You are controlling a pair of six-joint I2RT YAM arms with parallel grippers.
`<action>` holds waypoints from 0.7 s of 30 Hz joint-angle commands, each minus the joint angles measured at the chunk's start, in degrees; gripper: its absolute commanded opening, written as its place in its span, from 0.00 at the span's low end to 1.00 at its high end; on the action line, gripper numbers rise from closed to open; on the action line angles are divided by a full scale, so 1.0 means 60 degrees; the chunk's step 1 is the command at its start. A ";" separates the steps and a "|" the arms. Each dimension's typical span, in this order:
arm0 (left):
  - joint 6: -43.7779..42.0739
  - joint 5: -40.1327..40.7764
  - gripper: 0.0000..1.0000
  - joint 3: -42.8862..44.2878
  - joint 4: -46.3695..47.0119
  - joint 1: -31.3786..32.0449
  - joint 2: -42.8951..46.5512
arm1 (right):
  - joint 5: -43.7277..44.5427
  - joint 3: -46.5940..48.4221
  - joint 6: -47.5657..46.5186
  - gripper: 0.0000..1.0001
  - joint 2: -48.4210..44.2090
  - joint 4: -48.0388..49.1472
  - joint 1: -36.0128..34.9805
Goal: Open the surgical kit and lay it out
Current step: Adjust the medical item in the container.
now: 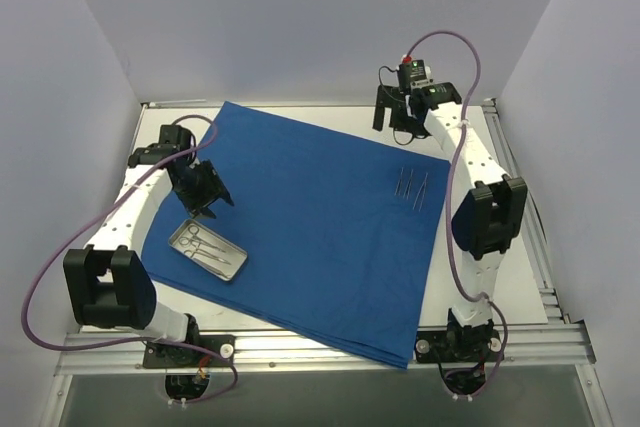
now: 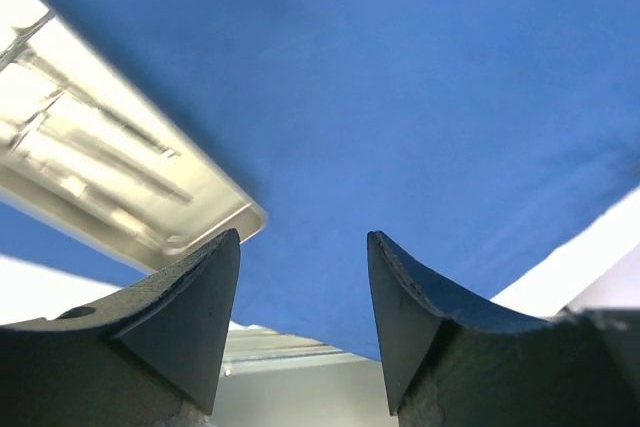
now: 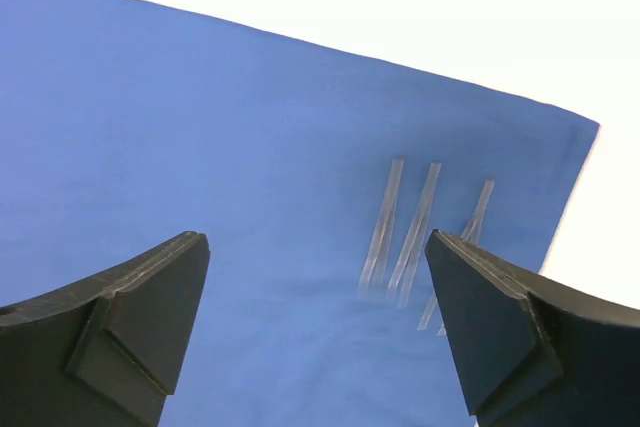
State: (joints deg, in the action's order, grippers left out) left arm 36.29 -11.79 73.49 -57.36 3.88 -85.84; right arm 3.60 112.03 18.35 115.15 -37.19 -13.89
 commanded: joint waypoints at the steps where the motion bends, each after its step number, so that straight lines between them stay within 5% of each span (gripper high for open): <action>1: 0.0717 0.0837 0.61 -0.0440 -0.0840 -0.0324 0.0683 | -0.0362 0.0006 -0.0276 1.00 -0.0602 -0.0189 -0.0073; 9: 0.1363 0.1101 0.52 -0.1496 -0.1001 -0.0368 0.0874 | -0.1799 -0.1166 0.0033 0.99 -0.1219 0.0720 -0.0935; 21: 0.2622 0.1584 0.38 -0.2492 -0.1411 -0.0134 0.0436 | -0.3030 -0.1210 -0.0187 0.85 -0.0985 0.0676 -0.1171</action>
State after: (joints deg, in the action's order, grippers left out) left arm 48.56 -3.51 59.42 -64.27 2.37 -82.56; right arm -11.86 104.53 17.72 109.71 -33.32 -21.61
